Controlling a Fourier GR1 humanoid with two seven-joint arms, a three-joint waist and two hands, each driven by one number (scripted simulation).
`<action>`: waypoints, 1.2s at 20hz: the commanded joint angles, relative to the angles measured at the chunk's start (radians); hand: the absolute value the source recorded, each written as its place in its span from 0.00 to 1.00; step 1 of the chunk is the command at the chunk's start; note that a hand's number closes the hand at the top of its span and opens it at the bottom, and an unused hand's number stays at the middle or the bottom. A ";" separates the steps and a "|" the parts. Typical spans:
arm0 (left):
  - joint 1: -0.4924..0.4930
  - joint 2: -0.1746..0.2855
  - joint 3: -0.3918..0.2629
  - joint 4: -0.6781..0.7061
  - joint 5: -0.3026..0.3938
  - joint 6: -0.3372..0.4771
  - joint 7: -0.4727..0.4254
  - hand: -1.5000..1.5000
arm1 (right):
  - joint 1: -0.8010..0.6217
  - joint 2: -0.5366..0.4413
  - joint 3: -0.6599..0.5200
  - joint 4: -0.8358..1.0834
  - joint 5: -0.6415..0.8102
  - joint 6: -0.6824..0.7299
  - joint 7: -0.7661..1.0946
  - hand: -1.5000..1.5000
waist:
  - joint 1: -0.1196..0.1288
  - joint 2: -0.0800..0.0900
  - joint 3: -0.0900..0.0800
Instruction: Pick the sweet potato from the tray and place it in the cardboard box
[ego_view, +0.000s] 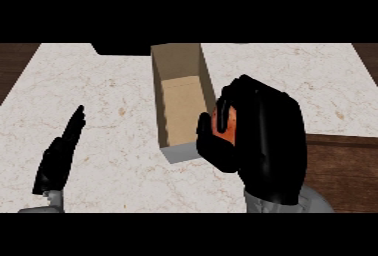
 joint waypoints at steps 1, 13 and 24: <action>-0.001 0.010 0.023 0.015 0.013 -0.014 -0.021 0.50 | -0.150 0.006 -0.114 0.170 -0.080 -0.021 0.042 1.00 | -0.002 0.001 0.000; -0.002 0.015 0.020 -0.001 0.009 -0.033 -0.019 0.50 | -0.386 0.007 -0.146 0.879 -0.257 -0.351 -0.092 1.00 | 0.024 0.008 0.000; -0.033 -0.040 -0.009 0.063 -0.018 -0.009 -0.053 0.50 | -0.465 0.007 -0.104 1.234 -0.485 -0.653 -0.223 0.00 | 0.033 0.012 0.000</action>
